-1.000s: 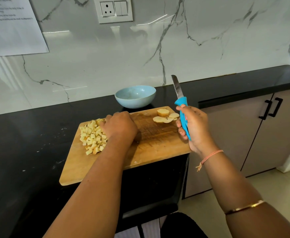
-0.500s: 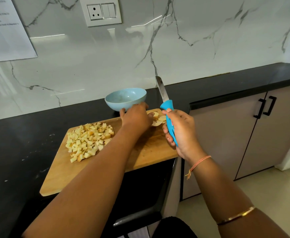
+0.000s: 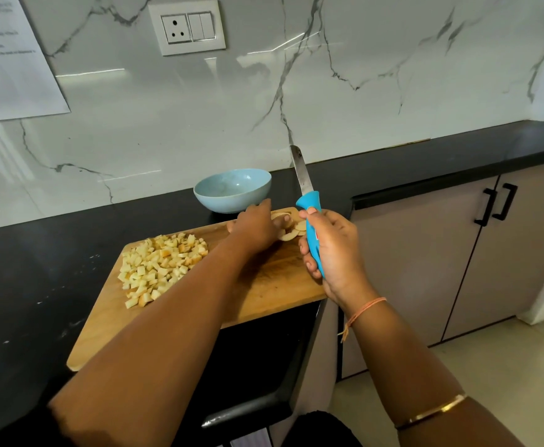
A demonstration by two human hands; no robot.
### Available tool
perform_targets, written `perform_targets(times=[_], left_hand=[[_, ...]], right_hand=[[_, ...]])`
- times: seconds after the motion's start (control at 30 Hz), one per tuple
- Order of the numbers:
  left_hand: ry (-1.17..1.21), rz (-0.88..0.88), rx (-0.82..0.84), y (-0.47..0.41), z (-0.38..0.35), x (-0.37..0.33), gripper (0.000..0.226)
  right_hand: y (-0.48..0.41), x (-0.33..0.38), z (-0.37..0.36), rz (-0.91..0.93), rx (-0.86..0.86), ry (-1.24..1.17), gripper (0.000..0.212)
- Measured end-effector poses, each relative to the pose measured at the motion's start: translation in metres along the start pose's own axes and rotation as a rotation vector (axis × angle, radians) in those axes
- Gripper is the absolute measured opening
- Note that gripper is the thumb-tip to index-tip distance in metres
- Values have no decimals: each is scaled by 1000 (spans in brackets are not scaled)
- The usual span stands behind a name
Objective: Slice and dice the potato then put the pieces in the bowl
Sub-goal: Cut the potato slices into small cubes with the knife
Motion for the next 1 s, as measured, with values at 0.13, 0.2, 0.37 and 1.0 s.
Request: perform_targets(times=[0.13,0.2,0.37,1.0], left_hand=[[183,55,-41,10,18,14,47],[198,79,-71,17,27,27,52],[150,76,-140,28,41,45,53],[99,-73,-71,32,29,28,74]], right_hand=[[1,-2,-1,-15,5,-21,19],[1,-3,-2,-19,9,-23,20],[2,-2,-1,-10,9,-3,22],[2,-1,0,3,-15,20,23]])
Point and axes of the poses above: each hand's wrist, its own y-axis away from the middle knuckle, its own z-axis out of the back of the hand, x = y × z, the point moved 10 cm from there along -y, towards the middle knuckle, and after that the axes turned 11 degrees about -x, right-handed, at the moved point
